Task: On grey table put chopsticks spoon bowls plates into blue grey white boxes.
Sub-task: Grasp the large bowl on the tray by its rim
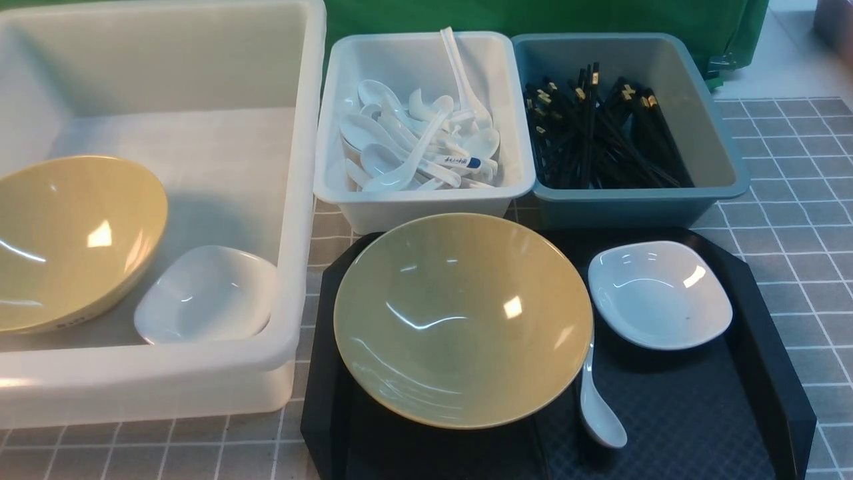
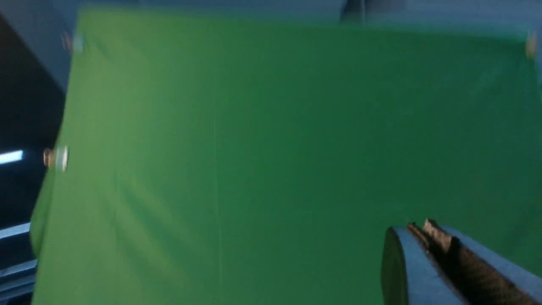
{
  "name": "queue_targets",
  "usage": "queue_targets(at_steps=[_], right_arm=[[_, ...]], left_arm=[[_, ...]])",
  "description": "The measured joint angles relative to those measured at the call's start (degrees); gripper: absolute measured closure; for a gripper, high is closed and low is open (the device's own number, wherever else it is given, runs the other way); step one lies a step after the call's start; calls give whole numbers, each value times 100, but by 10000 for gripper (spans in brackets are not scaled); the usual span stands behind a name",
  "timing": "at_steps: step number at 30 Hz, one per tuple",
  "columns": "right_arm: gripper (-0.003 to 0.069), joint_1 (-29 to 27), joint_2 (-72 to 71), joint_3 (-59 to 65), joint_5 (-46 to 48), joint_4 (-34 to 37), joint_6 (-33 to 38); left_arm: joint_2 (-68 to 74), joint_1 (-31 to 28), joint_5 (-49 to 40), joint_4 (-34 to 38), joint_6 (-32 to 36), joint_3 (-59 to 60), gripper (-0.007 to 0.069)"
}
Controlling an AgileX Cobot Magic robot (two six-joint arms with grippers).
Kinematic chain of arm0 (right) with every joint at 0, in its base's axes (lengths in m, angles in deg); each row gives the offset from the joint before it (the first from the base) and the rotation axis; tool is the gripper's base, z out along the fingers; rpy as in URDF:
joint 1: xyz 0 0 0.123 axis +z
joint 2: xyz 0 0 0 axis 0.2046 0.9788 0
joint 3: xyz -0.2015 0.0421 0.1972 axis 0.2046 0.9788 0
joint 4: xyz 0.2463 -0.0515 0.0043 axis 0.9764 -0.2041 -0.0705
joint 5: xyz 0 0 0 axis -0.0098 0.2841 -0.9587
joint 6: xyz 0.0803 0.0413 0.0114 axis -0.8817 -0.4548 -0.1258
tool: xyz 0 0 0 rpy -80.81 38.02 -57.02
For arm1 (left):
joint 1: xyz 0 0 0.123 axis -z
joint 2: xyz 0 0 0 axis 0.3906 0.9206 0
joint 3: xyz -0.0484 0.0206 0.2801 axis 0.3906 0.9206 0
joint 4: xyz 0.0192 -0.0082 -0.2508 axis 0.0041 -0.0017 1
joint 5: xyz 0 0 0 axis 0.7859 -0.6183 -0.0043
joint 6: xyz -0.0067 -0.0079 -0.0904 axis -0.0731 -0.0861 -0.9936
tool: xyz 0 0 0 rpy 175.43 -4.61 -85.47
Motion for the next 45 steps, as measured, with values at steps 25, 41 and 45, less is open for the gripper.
queue_targets(at_steps=[25, 41, 45], right_arm=[[626, 27, 3041, -2595, 7446, 1095, 2351], [624, 435, 3047, -2341, 7160, 2762, 4041], [624, 470, 3047, -2341, 7084, 2765, 4041]], left_arm=[[6706, 1943, -8487, 712, 932, -6807, 633], [9555, 2857, -8631, -895, 616, -8007, 426], [9783, 2857, -8633, -1203, 616, -8007, 285]])
